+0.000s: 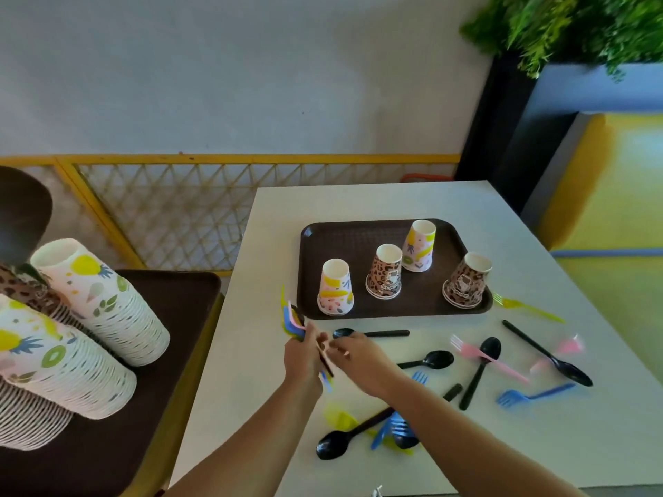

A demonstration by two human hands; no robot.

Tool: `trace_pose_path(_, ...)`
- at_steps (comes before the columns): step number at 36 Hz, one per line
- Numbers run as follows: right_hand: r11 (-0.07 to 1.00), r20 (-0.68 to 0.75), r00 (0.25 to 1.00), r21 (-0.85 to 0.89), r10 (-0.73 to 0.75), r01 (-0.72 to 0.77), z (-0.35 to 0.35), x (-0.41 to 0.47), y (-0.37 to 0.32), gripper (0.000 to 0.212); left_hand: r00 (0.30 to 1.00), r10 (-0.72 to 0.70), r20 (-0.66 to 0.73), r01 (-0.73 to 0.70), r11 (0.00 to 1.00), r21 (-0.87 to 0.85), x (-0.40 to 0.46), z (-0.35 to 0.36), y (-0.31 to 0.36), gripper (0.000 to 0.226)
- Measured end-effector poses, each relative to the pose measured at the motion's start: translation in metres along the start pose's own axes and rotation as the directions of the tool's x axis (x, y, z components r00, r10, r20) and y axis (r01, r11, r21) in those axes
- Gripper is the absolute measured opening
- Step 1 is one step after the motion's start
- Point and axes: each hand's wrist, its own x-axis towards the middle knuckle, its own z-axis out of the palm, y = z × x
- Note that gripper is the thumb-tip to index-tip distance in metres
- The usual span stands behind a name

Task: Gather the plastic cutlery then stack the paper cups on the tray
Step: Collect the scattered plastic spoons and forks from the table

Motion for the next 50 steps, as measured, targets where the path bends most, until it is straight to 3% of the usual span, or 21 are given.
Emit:
trace_pose_path(3,0.990,-0.042,0.990,-0.041,0.134,-0.135,-0.020,-0.002,0.036,0.028,1.000,-0.013,-0.003,0.013,0.999,-0.043,0.006,0.005,0.003,0.035)
trace_pose_path(8,0.906,0.043,0.951,-0.320,0.306,-0.277,-0.032,-0.003,0.094,0.028,0.999,0.049,0.001,-0.049,0.995,-0.091,0.002,0.012,0.007,0.041)
trace_pose_path(12,0.886,0.087,0.940,-0.373,0.329,-0.276,-0.024,-0.002,0.104,0.041,0.997,0.079,-0.011,-0.079,0.995,-0.055,-0.001,0.013,0.005,0.039)
trace_pose_path(18,0.944,-0.113,0.949,-0.117,0.294,-0.307,0.003,0.005,0.110,0.026,0.996,0.079,-0.027,-0.080,0.996,-0.036,0.000,0.005,0.001,0.035)
trace_pose_path(28,0.915,-0.144,0.959,-0.293,0.245,-0.277,0.002,0.012,0.106,0.026,0.998,0.070,0.006,-0.070,0.998,0.006,0.001,-0.007,0.003,0.030)
trace_pose_path(33,0.962,-0.286,0.935,-0.109,0.212,-0.251,-0.006,0.013,0.099,0.006,0.995,0.094,0.042,-0.096,0.995,0.034,0.003,-0.012,0.006,0.036)
trace_pose_path(38,0.984,-0.374,0.910,0.085,0.179,-0.158,-0.025,0.004,0.085,0.003,0.992,0.114,0.059,-0.119,0.989,0.089,0.008,-0.015,0.006,0.043)
trace_pose_path(41,0.944,-0.303,0.924,0.299,0.233,-0.140,-0.030,0.004,0.080,0.009,0.992,0.117,0.051,-0.123,0.985,0.124,0.011,-0.015,0.006,0.043)
trace_pose_path(48,0.799,-0.324,0.875,0.592,0.360,-0.109,-0.031,0.009,0.078,0.023,0.991,0.118,0.067,-0.127,0.980,0.153,0.011,-0.009,0.006,0.043)
trace_pose_path(50,0.787,-0.334,0.863,0.607,0.380,-0.111,-0.032,0.011,0.081,0.020,0.989,0.135,0.062,-0.143,0.977,0.156,0.011,-0.006,0.006,0.044)
